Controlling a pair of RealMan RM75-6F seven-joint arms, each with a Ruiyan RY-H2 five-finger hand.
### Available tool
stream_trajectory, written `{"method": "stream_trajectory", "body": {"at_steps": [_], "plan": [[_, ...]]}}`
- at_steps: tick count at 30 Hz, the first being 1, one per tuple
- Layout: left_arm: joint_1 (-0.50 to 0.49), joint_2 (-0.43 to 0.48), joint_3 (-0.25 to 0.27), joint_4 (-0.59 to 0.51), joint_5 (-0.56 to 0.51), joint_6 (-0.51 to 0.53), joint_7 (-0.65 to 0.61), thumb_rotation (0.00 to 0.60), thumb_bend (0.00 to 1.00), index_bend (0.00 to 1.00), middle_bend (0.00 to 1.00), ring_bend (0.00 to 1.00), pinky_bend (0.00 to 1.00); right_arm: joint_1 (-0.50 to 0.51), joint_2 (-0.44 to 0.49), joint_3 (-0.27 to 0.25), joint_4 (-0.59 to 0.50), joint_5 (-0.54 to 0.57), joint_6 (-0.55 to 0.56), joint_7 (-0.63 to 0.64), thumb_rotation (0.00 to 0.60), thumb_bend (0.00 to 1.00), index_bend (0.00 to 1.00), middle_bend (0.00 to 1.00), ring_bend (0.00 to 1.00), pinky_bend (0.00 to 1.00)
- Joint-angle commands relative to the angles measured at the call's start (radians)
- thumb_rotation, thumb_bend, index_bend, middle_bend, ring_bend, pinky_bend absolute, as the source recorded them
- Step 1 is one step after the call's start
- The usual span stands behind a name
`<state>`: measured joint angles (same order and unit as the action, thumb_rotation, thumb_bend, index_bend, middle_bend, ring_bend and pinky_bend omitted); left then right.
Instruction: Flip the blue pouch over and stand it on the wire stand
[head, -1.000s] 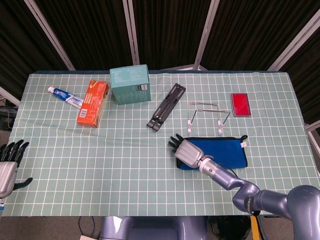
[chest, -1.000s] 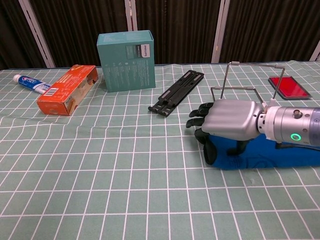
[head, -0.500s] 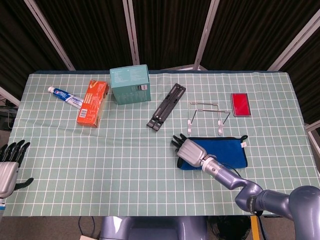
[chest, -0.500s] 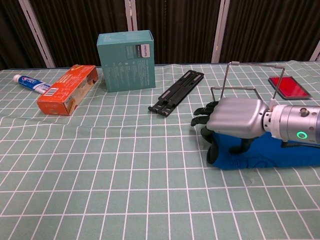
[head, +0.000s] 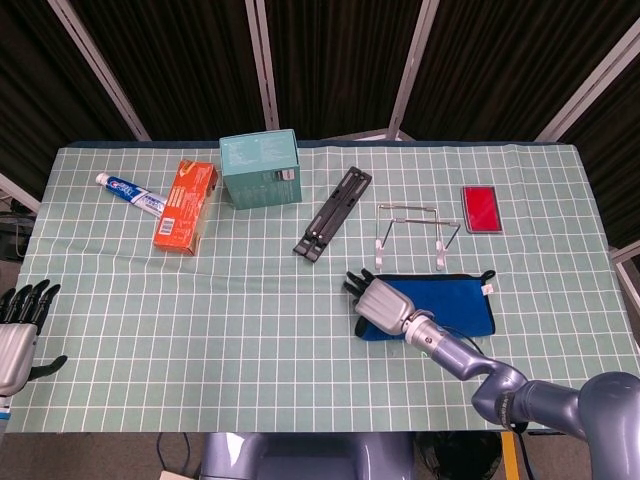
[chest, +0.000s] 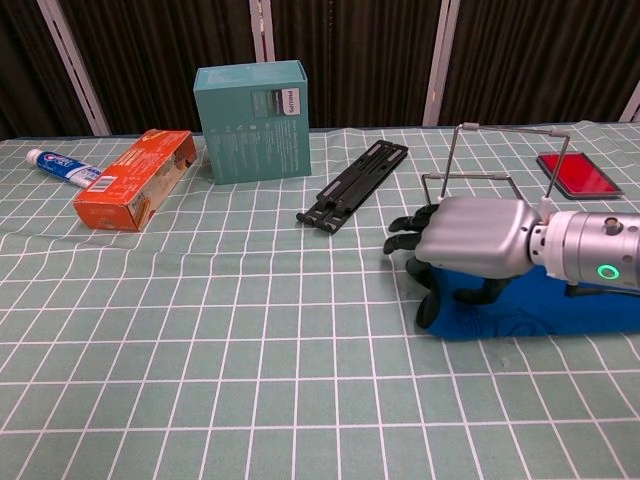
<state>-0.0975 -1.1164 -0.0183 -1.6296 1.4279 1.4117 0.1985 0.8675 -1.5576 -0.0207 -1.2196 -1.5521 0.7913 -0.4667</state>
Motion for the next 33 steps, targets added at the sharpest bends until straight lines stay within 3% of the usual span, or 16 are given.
{"method": "stream_trajectory", "body": {"at_steps": [1, 14, 22, 33], "plan": [[0.0, 0.0, 0.0, 0.0, 0.0, 0.0, -0.001, 0.6, 0.0, 0.0, 0.0, 0.0, 0.0, -0.002, 0.001, -0.002, 0.001, -0.005, 0.006, 0.006, 0.6, 0.34, 0.51, 0.1, 0.0, 0.18], [0.001, 0.001, 0.002, -0.002, 0.004, 0.002, -0.002, 0.6, 0.0, 0.0, 0.0, 0.0, 0.0, -0.019, 0.009, -0.025, 0.031, -0.061, 0.067, 0.082, 0.6, 0.46, 0.69, 0.13, 0.0, 0.22], [0.002, 0.006, 0.004, -0.007, 0.011, 0.007, -0.011, 0.6, 0.0, 0.0, 0.0, 0.0, 0.0, -0.043, 0.047, -0.031, 0.008, -0.109, 0.162, 0.164, 0.6, 0.47, 0.7, 0.15, 0.0, 0.25], [0.013, 0.023, 0.01, -0.021, 0.042, 0.034, -0.041, 0.6, 0.0, 0.0, 0.0, 0.0, 0.0, -0.108, 0.194, 0.049, -0.152, -0.069, 0.331, 0.263, 0.6, 0.47, 0.72, 0.16, 0.0, 0.27]]}}
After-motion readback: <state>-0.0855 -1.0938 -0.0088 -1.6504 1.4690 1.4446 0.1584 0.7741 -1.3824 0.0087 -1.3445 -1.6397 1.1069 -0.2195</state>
